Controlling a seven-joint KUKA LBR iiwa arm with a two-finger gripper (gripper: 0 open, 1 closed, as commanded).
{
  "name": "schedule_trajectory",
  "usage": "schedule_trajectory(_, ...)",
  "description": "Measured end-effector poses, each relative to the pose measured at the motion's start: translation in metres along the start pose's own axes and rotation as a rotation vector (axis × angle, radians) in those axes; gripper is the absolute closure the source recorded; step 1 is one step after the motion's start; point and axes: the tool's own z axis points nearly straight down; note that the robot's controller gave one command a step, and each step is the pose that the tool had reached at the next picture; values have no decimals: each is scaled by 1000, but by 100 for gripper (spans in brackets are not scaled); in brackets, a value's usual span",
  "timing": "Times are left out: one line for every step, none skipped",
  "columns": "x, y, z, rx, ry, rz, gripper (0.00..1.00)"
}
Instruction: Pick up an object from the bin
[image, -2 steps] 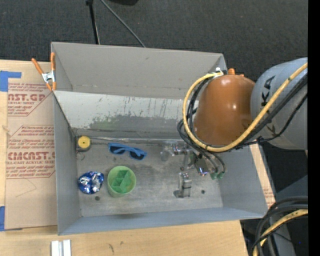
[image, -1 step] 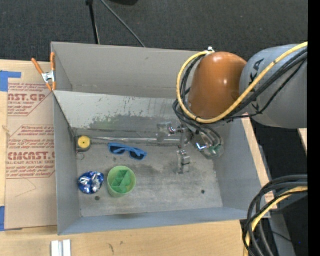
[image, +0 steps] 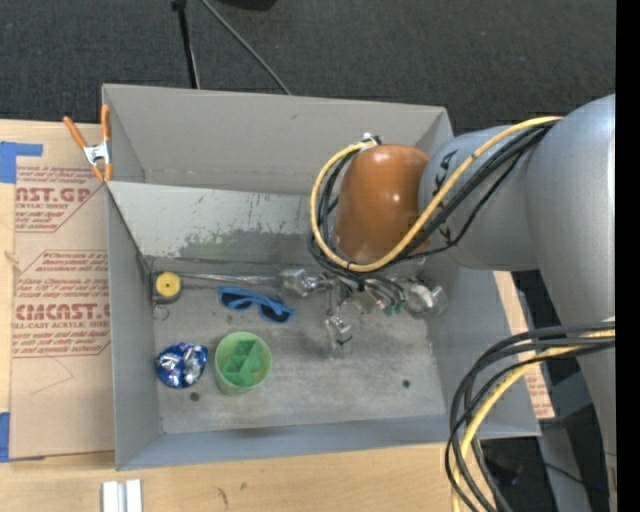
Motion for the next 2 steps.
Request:
schedule_trajectory(-1, -1, -3, 1, -3, 1, 100)
schedule_trajectory(12, 2, -49, 2, -6, 51, 100)
